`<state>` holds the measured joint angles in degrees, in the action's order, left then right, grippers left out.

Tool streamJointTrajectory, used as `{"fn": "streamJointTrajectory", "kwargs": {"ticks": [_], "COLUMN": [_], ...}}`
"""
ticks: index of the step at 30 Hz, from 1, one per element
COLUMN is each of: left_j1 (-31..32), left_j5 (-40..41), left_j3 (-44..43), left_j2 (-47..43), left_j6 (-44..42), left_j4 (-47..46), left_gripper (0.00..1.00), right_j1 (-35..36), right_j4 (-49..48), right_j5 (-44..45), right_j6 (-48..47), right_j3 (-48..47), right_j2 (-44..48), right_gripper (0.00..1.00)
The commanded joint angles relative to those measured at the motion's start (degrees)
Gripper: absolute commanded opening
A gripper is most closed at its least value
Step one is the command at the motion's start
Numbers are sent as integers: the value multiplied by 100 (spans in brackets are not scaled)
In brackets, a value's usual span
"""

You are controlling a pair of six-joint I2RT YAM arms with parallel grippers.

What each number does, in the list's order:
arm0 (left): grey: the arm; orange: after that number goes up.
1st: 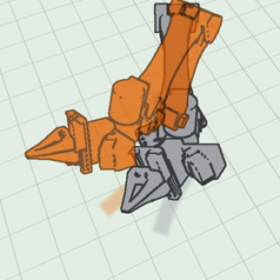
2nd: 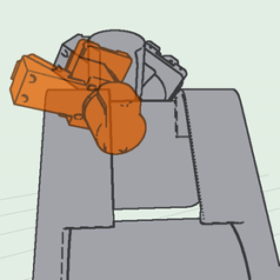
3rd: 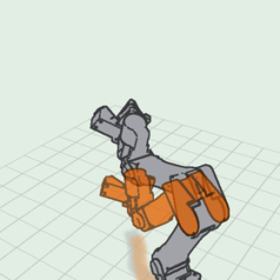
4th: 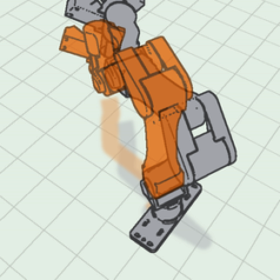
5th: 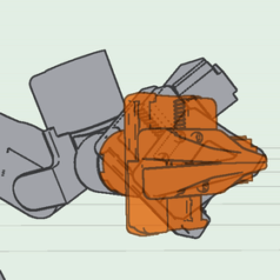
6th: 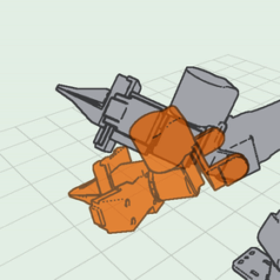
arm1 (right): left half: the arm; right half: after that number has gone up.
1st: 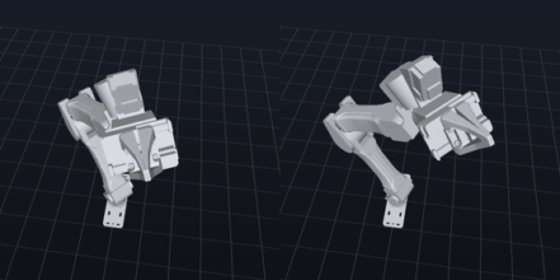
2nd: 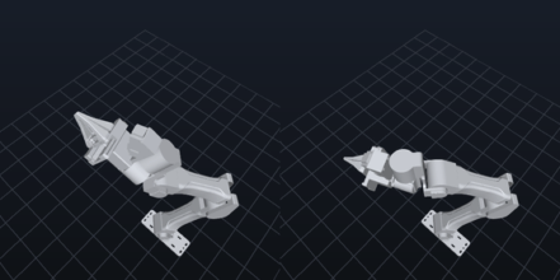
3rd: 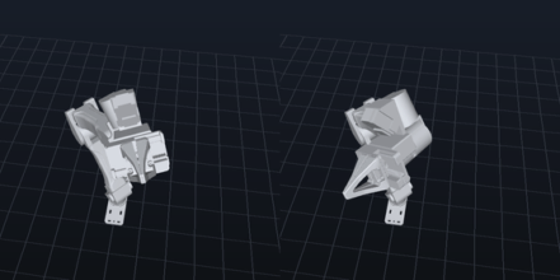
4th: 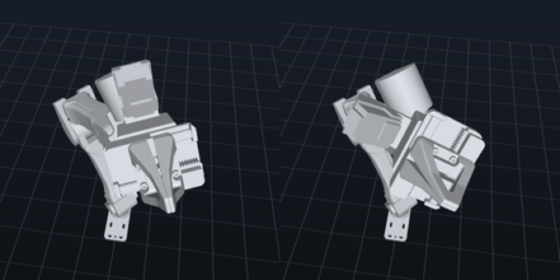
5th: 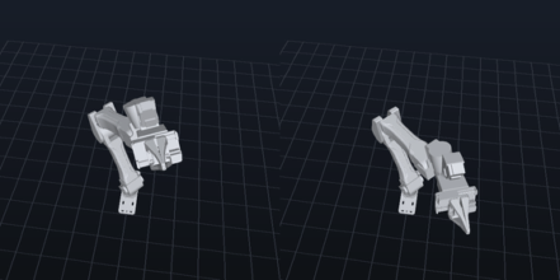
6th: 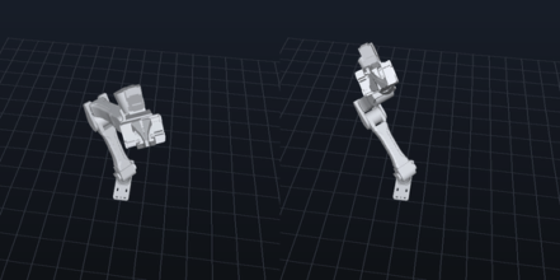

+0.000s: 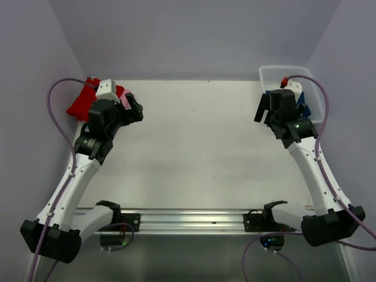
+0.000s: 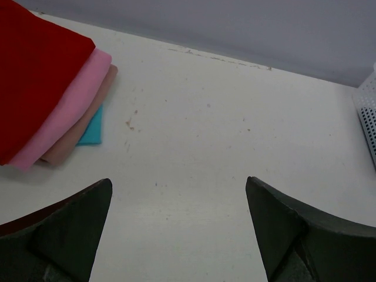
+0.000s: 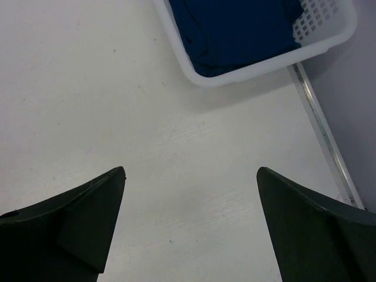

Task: Fold and stack the t-shirts
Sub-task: Grab crumpled tshirt from bin with the right arm

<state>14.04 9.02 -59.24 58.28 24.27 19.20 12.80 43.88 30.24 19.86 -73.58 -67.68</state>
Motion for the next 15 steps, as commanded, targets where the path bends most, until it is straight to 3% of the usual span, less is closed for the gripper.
{"fn": "streamJointTrajectory", "kwargs": {"ticks": [1, 5, 8, 15], "left_j1": [28, 28, 28, 20], "left_j5": [-207, -741, -1041, -1508], "left_j3": [-35, 114, 124, 80], "left_j2": [-27, -133, -115, -19], "left_j6": [-168, -388, -520, -520], "left_j4": [-346, -487, -523, -286], "left_gripper": [100, 100, 100, 100], "right_j1": [21, 21, -23, -960], "right_j4": [-300, -468, -468, 637], "right_j5": [-604, -818, -530, 325], "right_j6": [-157, -167, -131, 316], "right_j3": [-33, -103, -664, -3740], "right_j2": [229, 28, -753, -3196], "right_gripper": [99, 99, 99, 99]}}
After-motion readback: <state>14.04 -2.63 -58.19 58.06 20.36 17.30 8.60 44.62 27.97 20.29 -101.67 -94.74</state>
